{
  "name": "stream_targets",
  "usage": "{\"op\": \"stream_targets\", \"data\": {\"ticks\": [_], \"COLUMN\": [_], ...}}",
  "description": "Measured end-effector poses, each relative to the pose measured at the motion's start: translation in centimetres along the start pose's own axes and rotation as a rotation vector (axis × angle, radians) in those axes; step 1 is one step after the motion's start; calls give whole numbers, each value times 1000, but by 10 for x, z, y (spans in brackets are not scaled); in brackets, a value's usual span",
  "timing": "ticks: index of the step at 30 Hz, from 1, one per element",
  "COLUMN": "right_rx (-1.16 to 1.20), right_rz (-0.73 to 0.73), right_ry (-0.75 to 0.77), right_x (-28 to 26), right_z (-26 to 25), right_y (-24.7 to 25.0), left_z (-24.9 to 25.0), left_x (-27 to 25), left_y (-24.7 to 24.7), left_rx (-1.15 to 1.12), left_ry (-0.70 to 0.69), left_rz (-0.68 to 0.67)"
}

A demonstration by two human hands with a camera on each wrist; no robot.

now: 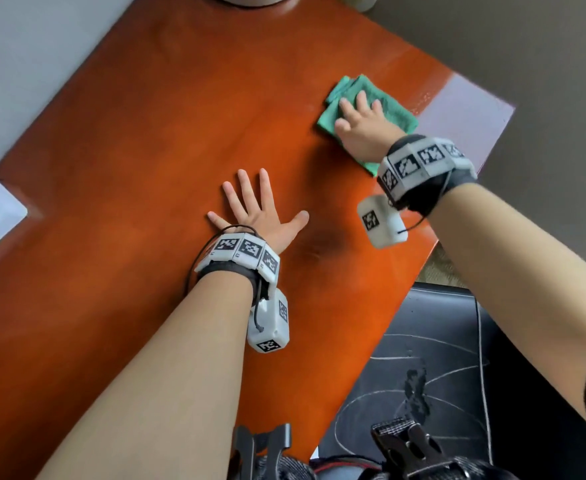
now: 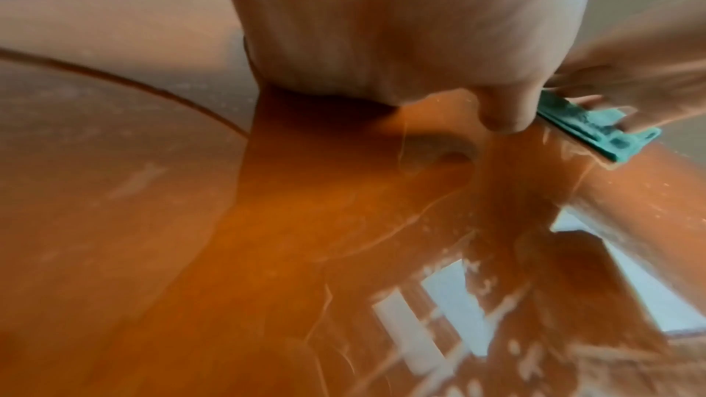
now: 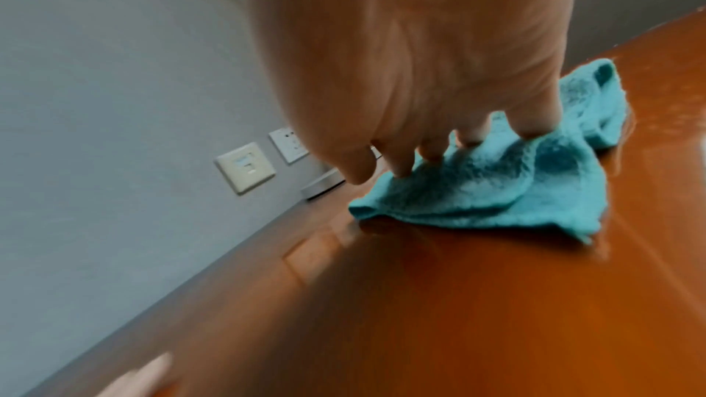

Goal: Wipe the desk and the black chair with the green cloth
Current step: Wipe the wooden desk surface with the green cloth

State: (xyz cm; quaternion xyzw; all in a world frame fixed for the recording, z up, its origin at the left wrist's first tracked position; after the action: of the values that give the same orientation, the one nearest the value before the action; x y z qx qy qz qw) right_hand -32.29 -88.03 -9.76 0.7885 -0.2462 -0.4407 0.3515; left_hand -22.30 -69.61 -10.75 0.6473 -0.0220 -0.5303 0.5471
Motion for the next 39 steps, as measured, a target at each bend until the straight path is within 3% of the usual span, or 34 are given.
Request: {"op": "stream_targets", "data": {"ticks": [6, 13, 16, 23, 26, 31, 39], "right_rx": [34, 67, -32, -237, -272, -171, 24], "right_rz": [190, 279, 209, -93, -152, -139, 143], "right_ry": [-221, -226, -158, 183, 225, 153, -145], "right_x": [53, 62, 48, -35, -48, -22, 58], "right_z": [22, 37, 32, -3, -18, -31, -7], "right_y": [43, 59, 53, -13, -27, -19, 39], "left_z": [0, 0, 1, 1, 1, 1, 0], "left_x": [1, -2, -2, -1, -2, 0, 1], "left_y": [-1, -1, -1, -2, -1, -1, 0], "left_rx": [-4, -4, -7, 5, 2, 3, 8], "left_ry": [-12, -16, -17, -10, -5, 0, -5], "left_rz": [2, 0, -2, 16, 27, 21, -30]}}
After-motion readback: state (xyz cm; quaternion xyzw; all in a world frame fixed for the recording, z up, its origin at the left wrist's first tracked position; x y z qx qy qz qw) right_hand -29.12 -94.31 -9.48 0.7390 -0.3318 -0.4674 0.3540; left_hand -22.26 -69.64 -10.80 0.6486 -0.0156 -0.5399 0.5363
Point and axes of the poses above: each hand's wrist, its own x-axis towards the middle knuckle, its own y-axis out of the back of the hand, z = x × y, the point moved 4 cm from there along x, towards the middle knuckle, and after that the axes turned 2 degrees about y, right-handed, at the moved point
